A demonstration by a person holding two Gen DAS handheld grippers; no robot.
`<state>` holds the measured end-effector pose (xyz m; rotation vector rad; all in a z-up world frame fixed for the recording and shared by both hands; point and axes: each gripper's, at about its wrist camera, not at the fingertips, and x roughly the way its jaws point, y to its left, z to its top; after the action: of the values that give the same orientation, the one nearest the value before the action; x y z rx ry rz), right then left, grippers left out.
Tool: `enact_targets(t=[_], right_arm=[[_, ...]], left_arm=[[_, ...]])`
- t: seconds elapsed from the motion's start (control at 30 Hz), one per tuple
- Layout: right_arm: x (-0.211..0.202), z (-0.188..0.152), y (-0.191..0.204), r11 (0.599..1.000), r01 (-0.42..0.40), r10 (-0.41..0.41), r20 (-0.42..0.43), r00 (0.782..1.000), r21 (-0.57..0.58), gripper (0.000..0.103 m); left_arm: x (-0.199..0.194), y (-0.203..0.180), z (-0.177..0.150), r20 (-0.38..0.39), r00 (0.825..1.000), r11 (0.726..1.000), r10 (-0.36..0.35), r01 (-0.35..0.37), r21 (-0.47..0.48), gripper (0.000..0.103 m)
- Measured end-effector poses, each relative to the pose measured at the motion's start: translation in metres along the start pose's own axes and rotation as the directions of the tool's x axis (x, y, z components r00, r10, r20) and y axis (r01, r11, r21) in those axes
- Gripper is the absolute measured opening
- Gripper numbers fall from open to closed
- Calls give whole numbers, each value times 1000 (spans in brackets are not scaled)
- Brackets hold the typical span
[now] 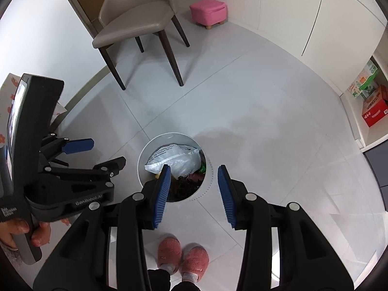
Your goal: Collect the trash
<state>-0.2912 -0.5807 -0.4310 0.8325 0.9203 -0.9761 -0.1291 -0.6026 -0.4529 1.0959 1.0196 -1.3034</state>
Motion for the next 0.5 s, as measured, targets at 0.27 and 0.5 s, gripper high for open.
enact_targets(t=[0.27, 0.5], right_arm=[[-69, 10, 25, 996, -22, 25, 38, 999, -85, 41], [-152, 19, 70, 967, -75, 97, 79, 992, -242, 49]], left_arm=[[-76, 14, -8, 60, 996, 997, 61, -58, -47, 69], [-169, 39, -38, 145, 983, 985, 113, -92, -143, 76]])
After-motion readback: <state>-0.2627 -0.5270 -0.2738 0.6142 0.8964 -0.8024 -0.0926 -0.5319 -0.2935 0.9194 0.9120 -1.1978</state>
